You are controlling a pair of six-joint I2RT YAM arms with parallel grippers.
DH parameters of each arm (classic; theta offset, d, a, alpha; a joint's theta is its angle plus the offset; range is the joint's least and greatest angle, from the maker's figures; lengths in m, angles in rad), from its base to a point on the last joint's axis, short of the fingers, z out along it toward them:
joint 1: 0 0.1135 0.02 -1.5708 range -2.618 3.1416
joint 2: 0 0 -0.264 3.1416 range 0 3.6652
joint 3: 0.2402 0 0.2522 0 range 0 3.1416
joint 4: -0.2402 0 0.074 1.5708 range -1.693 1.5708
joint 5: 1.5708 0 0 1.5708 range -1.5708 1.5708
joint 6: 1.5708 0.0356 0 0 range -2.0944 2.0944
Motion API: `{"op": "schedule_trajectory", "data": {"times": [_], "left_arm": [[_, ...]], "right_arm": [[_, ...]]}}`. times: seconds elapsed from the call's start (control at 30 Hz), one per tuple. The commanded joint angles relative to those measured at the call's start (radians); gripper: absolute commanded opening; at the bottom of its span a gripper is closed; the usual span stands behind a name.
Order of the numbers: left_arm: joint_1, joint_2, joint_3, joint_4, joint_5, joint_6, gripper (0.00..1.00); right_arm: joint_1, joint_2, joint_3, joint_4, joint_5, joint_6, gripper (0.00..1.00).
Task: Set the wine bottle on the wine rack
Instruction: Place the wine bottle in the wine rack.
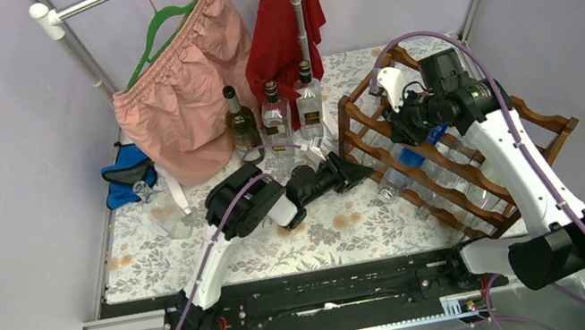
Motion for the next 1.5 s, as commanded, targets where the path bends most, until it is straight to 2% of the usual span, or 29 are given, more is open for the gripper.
{"op": "schedule_trajectory", "data": {"times": [0.0,0.37,0.73,1.47], "left_arm": [[0.0,0.007,0.067,0.11,-0.064,-0.001,0.0],[0.001,0.002,0.024,0.244,-0.072,-0.01,0.0],[0.002,-0.035,-0.002,0.259,-0.081,-0.009,0.0],[-0.001,0.019,0.147,0.04,-0.053,-0.031,0.0]], "right_arm": [[0.021,0.001,-0.031,-0.054,-0.158,-0.019,0.01],[0.021,0.005,-0.032,-0.052,-0.163,-0.02,0.01],[0.021,0.011,-0.032,-0.05,-0.164,-0.017,0.01],[0.02,0.012,-0.033,-0.049,-0.169,-0.016,0.01]]}}
